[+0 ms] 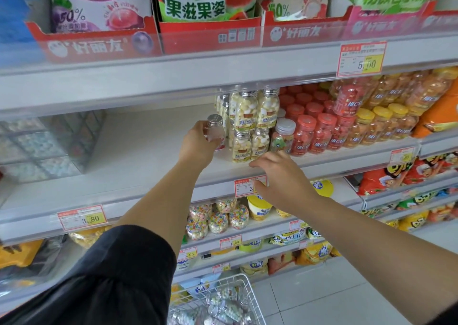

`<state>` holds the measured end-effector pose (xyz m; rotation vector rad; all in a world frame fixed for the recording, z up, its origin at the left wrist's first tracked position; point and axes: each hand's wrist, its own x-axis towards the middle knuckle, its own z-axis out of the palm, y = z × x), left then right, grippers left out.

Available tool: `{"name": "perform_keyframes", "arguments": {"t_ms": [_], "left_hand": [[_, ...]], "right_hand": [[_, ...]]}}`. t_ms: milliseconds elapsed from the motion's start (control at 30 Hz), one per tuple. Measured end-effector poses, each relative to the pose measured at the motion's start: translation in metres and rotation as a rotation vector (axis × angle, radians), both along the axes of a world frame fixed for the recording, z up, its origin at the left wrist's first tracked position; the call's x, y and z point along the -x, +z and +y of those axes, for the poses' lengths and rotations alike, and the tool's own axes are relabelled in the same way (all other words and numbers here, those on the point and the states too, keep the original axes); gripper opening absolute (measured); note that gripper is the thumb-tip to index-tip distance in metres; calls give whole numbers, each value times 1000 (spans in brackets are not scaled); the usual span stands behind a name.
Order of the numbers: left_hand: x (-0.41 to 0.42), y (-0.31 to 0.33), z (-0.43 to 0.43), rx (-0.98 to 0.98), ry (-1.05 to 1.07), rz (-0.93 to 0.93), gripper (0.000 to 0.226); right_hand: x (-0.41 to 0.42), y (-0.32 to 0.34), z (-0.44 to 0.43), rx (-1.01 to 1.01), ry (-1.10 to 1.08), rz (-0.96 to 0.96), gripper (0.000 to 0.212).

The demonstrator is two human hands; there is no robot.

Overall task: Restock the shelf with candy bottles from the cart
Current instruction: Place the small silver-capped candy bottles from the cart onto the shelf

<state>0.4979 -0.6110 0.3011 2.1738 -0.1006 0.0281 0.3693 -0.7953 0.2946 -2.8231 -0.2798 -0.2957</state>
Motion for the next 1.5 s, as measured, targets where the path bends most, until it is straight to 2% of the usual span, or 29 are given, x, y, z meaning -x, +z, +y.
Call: {"name": "perform_keyframes", "arguments": {"t_ms": [200,367,500,600,700,933,1067,1167,1267,1333,1500], "left_hand": [[-9,-6,-5,28,35,0,45],[5,-4,2,29,26,-6,55],[68,3,26,13,29,-207,42],[135,-11,56,39,-40,-322,30],[181,-62,94,-31,-114,-250,24],[256,-239,166,-219,-168,298,30],[300,-337,180,-336,-277,585,35],[327,-400,179,-426,-331,728,39],[338,-444,163,-543,-441,742,42],[337,-467,149,-660,-534,643,48],[319,-517,130,-814,-513,434,67]], "right_hand": [[0,-3,0,-8,2,-18,42],[2,-8,0,-8,8,-52,41],[21,-19,10,-115,56,-158,33],[49,-49,28,-220,89,-134,26],[80,-106,45,-251,92,59,24],[138,-266,73,-164,-39,710,26],[163,-349,83,-113,-54,890,26],[172,-400,90,-12,-14,973,30],[174,-441,97,110,57,982,35],[169,-463,101,171,121,971,41],[165,-506,112,303,244,999,46]]}}
